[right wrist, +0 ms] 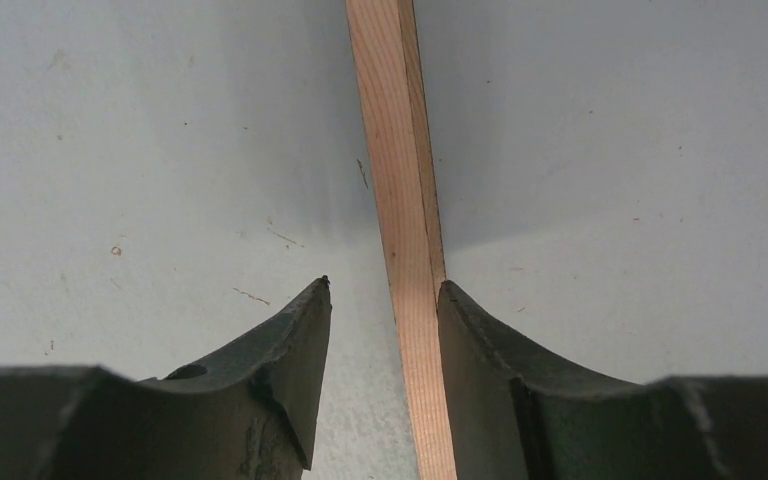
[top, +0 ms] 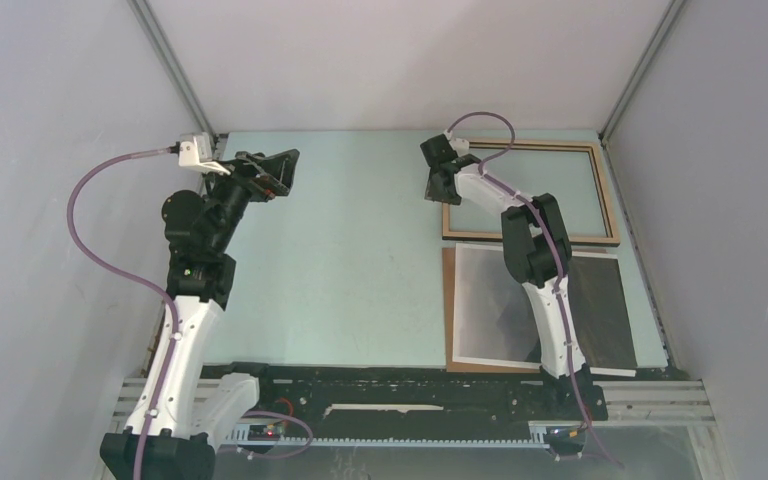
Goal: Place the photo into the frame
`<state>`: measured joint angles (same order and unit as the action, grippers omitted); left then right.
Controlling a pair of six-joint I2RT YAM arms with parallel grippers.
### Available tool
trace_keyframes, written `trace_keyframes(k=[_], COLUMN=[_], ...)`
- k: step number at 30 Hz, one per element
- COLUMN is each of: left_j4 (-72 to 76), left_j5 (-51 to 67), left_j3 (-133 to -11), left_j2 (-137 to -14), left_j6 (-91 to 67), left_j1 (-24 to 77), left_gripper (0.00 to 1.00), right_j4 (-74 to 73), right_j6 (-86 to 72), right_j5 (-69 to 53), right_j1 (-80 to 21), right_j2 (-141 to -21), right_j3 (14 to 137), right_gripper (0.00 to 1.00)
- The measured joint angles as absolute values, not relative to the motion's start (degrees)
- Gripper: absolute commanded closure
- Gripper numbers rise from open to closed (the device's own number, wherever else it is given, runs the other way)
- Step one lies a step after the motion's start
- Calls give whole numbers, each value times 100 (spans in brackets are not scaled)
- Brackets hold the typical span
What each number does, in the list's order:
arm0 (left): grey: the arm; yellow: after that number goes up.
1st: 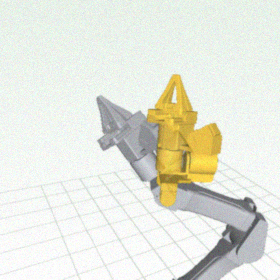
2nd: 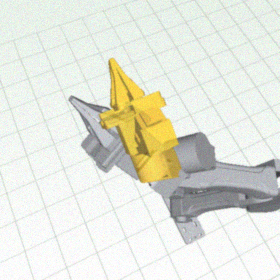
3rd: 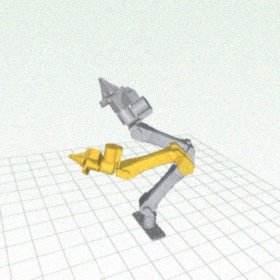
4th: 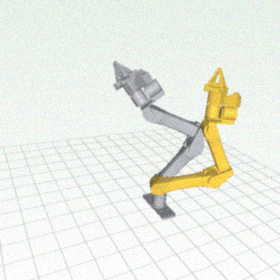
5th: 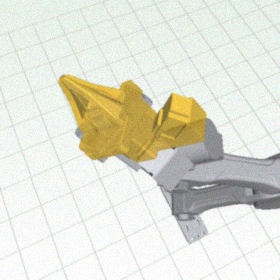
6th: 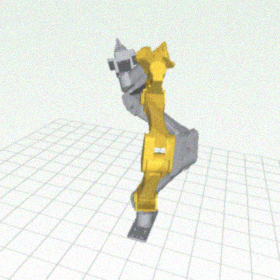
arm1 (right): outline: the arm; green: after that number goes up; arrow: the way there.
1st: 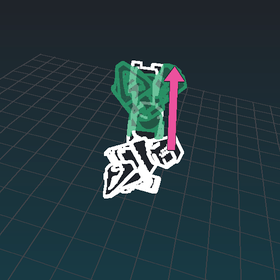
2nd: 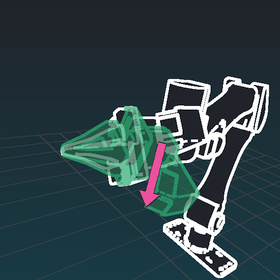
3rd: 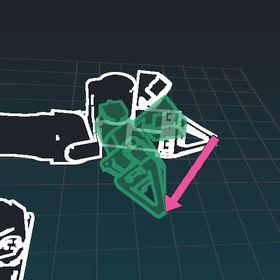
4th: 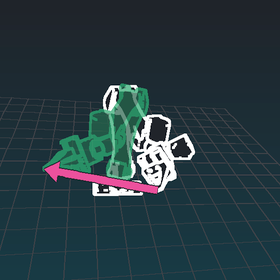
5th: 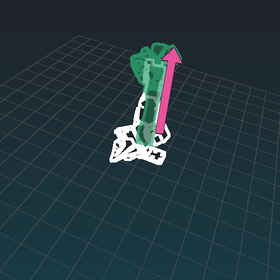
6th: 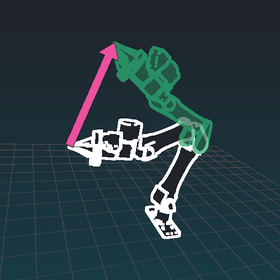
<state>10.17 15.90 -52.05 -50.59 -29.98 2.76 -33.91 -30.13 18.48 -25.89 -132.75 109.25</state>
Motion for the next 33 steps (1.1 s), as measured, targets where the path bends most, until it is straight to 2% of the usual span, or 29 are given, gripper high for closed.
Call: trace_keyframes(k=[3, 16, 33], left_j4=[1015, 1015, 862], left_j5=[1588, 1588, 1448], left_j3=[-5205, -5205, -5205], left_j2=[-5059, -5059, -4886], left_j6=[-3000, -2998, -2926], left_j1=[276, 276, 276], left_gripper=[0, 0, 0], right_j4=[-3415, -3518, -3363], right_j6=[-3011, -2891, -2622], right_j5=[1850, 1678, 1070], right_j1=[-2591, -2812, -4355], right_j2=[-13279, -13552, -13976], right_j3=[10934, 11402, 12136], right_gripper=[53, 54, 52])
